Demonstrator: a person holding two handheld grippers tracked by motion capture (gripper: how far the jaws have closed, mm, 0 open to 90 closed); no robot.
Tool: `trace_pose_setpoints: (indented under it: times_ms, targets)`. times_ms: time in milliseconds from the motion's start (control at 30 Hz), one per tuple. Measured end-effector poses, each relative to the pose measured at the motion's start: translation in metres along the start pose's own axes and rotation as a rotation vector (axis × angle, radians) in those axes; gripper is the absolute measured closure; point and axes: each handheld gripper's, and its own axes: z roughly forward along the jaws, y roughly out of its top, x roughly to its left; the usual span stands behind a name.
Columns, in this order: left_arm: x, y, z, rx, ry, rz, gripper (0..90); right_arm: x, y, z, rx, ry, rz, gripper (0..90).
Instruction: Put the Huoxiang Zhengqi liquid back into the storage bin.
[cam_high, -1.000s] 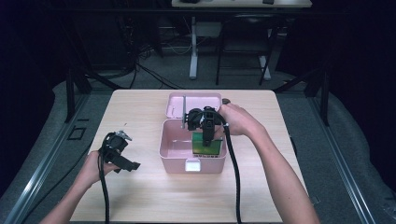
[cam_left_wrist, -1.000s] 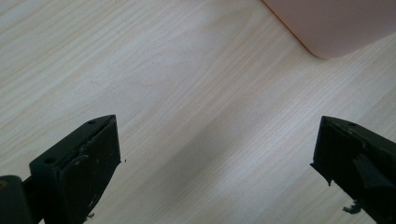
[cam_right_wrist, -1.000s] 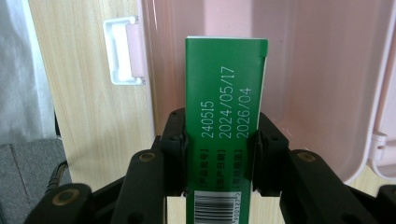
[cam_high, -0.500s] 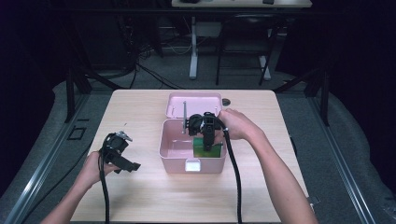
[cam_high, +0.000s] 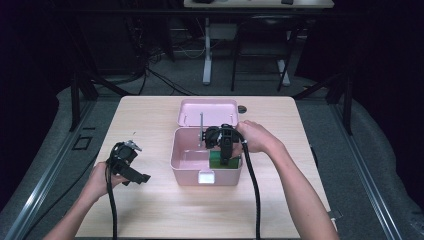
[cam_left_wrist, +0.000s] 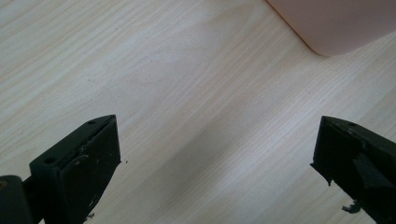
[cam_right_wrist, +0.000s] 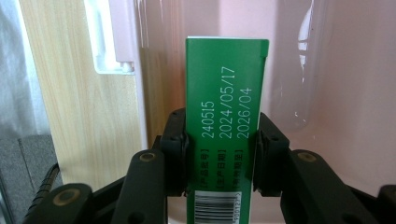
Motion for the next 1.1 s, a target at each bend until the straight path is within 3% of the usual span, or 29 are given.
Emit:
trace_pose_setpoints:
  times_ms: [733,1100]
  targets:
    - [0.001,-0.001,-0.001,-0.003,0.001,-0.002,0.7,0.007,-0.001,0.005,-0.016,-0.035,-0.004,62.7]
    - [0.0,0.0,0.0,-0.003,-0.001,0.0,0.7,0.01,0.001,0.004,0.007,-0.047,-0.01,62.7]
